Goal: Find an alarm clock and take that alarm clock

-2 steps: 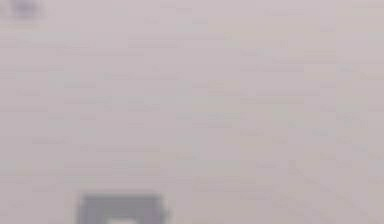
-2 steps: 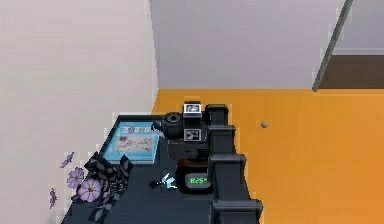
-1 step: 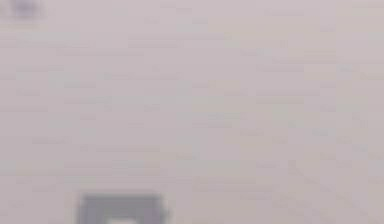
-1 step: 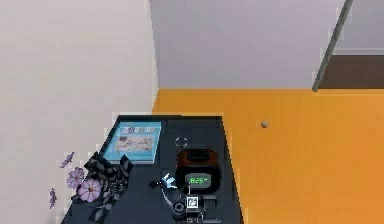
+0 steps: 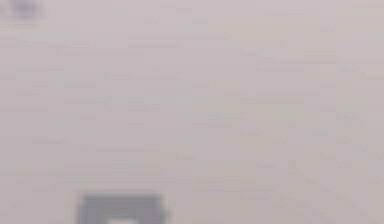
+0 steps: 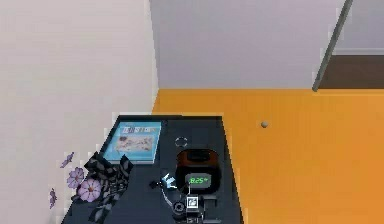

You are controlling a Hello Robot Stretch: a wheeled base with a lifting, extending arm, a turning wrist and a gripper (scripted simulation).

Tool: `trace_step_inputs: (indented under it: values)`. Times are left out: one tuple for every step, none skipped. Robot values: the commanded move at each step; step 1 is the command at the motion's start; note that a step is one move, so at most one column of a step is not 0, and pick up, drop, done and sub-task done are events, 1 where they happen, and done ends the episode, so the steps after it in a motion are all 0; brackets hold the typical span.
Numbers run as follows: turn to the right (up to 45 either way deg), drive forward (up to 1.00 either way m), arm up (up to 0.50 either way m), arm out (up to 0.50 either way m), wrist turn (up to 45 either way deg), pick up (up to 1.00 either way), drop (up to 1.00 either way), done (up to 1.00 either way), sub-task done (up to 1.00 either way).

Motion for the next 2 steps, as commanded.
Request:
trace_step_inputs:
  values:
    - [0.0, 0.0, 0.1, 0.0, 0.0, 0.0, 0.0, 0.0, 0.0]
    - [0.0, 0.0, 0.0, 0.0, 0.0, 0.0, 0.0, 1.0, 0.0]
